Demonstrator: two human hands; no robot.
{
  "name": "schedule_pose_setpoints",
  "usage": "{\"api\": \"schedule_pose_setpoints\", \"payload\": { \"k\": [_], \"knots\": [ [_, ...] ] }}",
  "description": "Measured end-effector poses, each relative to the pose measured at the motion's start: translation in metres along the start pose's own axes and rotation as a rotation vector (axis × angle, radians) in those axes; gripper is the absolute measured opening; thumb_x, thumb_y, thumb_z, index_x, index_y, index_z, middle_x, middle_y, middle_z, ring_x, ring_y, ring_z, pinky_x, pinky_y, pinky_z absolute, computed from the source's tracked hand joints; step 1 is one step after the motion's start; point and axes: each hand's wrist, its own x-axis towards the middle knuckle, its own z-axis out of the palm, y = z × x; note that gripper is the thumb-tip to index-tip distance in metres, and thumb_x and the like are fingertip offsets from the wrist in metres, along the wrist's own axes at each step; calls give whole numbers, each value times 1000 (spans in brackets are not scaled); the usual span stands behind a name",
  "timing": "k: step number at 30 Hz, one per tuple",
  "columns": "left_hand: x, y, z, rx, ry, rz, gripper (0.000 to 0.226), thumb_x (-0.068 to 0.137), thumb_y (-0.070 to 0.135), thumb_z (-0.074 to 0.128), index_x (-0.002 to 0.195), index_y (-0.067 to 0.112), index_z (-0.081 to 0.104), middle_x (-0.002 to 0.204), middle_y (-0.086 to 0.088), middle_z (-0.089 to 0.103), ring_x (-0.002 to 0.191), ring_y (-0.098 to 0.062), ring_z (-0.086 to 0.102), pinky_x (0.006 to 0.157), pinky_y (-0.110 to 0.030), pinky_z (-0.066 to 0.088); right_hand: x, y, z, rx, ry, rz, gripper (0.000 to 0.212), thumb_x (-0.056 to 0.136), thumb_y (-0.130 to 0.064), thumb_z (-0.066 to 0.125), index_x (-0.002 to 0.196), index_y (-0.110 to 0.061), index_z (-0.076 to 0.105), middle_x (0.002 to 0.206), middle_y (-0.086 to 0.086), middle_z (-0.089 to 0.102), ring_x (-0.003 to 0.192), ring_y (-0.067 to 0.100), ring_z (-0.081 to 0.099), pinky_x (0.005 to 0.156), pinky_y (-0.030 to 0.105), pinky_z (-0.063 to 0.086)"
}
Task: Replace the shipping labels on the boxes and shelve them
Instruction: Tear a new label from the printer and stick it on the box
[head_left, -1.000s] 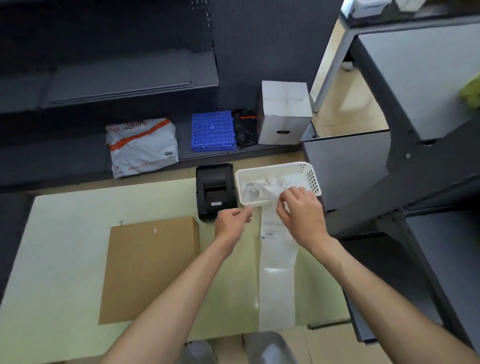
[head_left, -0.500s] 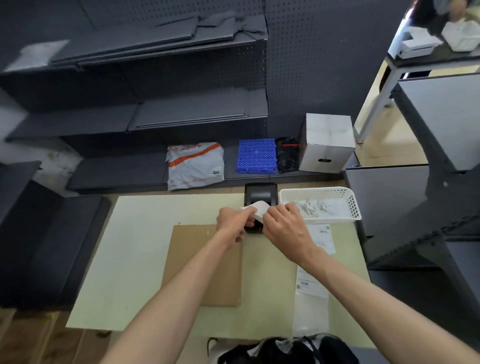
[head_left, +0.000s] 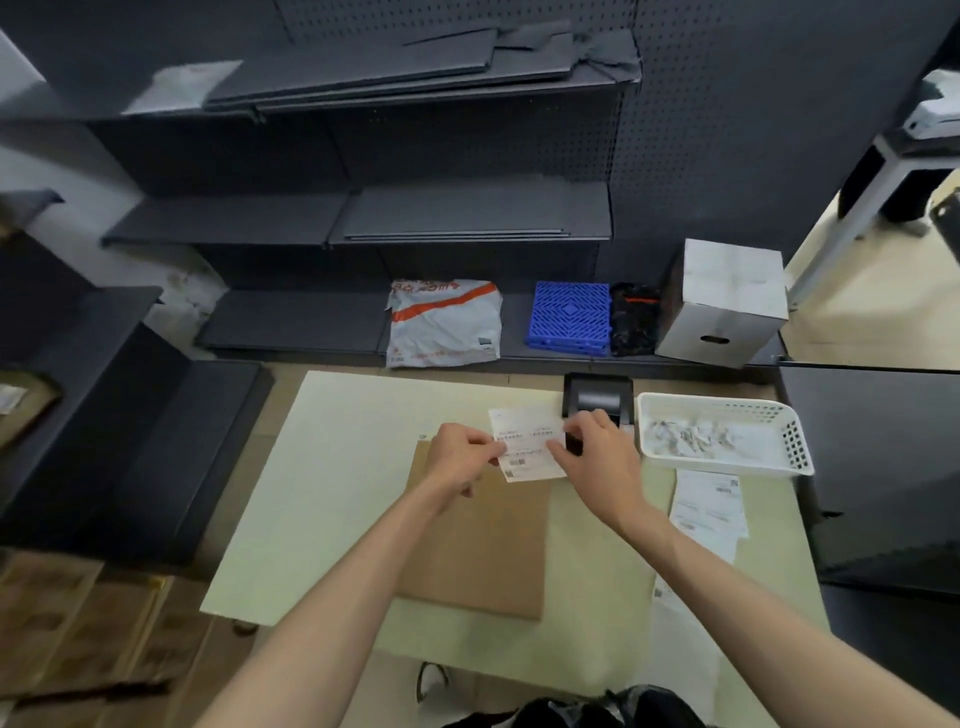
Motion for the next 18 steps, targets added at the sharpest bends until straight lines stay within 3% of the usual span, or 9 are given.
{"api": "schedule_pose_setpoints", "payload": {
  "k": [4, 7, 10, 12, 18],
  "knots": [
    [5, -23, -38, -1, -65, 14, 12, 92, 23, 72, 90, 12, 78, 80, 2, 75, 56, -16, 42, 40, -23, 32, 3, -27, 24, 453, -131, 291, 16, 86, -26, 73, 79, -22, 60, 79, -9, 59, 74, 12, 55, 67, 27, 44],
    [10, -43, -65, -22, -100, 11, 11, 92, 21, 72, 89, 12, 77, 80, 1, 75, 57, -17, 41, 41, -22, 31, -3, -47, 43, 659, -114, 418, 19, 83, -17, 75, 68, -18, 63, 69, -8, 62, 68, 11, 54, 64, 23, 42],
    [18, -62, -88, -53, -119, 4, 12, 92, 20, 73, 86, 10, 78, 83, -2, 75, 56, -17, 41, 42, -23, 31, -13, -68, 58, 761, -72, 512, 9, 82, -14, 74, 76, -8, 71, 79, -1, 72, 65, 7, 57, 59, 19, 43],
    [23, -76, -99, -57, -165, -4, 12, 91, 20, 74, 88, 9, 77, 84, -4, 76, 57, -17, 44, 43, -23, 31, -22, -81, 68, 769, -34, 549, 11, 83, -13, 73, 74, -7, 69, 73, -1, 68, 62, 8, 54, 58, 19, 41],
    [29, -102, -115, -28, -311, -4, 12, 91, 20, 74, 86, 9, 77, 58, 11, 62, 60, -15, 45, 44, -20, 30, -48, -91, 95, 766, 27, 628, 10, 80, -8, 75, 79, -13, 66, 71, -6, 61, 66, 10, 55, 61, 22, 42]
  ]
}}
